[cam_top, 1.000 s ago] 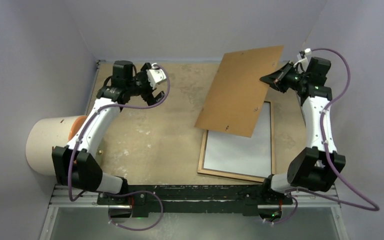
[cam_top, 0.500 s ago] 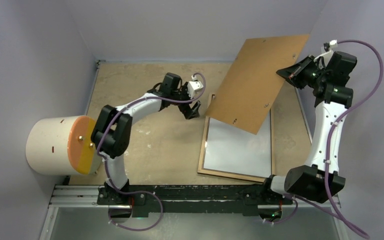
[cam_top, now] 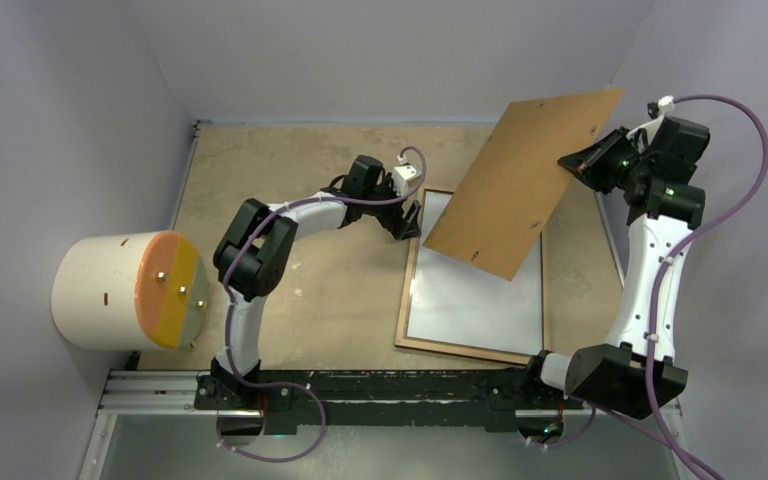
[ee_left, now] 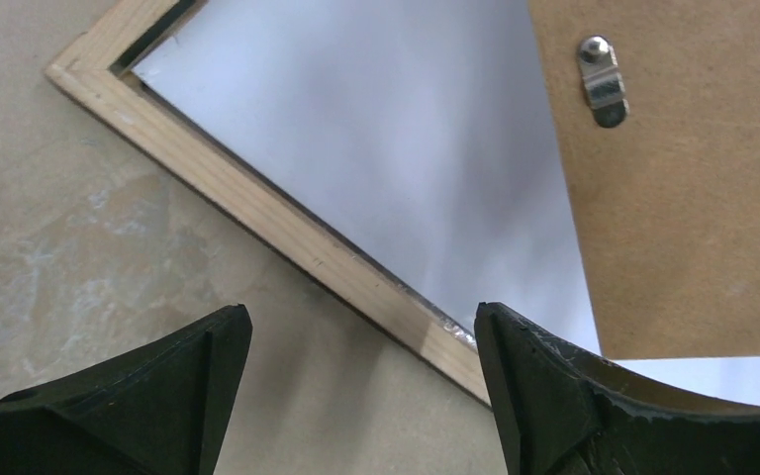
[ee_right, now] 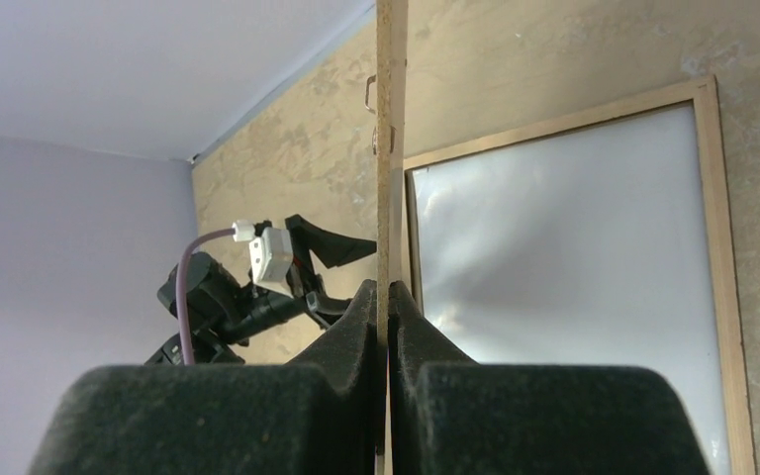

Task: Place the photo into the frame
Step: Adjust the photo frame at the center of the board.

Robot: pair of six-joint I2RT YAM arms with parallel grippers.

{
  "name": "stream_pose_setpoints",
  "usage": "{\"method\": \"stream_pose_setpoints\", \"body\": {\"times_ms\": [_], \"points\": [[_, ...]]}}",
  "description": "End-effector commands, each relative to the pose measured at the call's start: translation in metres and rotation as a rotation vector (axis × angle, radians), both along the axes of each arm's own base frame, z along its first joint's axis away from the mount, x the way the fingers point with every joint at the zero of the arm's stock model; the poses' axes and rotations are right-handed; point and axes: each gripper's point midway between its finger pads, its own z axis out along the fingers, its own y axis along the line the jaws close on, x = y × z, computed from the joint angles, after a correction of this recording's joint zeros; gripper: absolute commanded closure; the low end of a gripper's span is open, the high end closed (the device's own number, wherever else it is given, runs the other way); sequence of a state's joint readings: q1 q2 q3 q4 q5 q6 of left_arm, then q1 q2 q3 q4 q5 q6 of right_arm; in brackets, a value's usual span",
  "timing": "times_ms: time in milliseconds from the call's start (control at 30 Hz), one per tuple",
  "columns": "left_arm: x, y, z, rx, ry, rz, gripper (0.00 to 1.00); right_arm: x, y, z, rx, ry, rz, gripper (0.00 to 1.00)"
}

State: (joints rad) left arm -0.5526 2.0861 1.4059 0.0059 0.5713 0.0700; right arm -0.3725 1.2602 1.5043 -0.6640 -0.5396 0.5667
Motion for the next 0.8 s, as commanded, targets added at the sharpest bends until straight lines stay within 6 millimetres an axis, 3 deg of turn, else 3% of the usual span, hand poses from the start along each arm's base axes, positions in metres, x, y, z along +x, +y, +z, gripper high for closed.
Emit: {"method": "stream_pose_setpoints", "body": {"times_ms": [0,167,367,767], "points": [[0.004,-0.027,0.016,-0.045,-0.053,-0.023,0.13,0.000,-0.002,0.032,-0.040,-0.101,-0.010,1.00],[0.014,-0.020,0.000,0.028,-0.066,0.022,0.24,0.001,0.002,0.029,-0.019,-0.103,0.011,1.00],[0.021,-0.009,-0.007,0.087,-0.100,0.059,0.29,0.003,0.008,0.025,0.026,-0.117,0.033,1.00],[0.009,-0.005,-0.023,0.096,-0.063,0.029,0.34,0.001,0.011,0.023,0.031,-0.119,0.041,1.00]]}}
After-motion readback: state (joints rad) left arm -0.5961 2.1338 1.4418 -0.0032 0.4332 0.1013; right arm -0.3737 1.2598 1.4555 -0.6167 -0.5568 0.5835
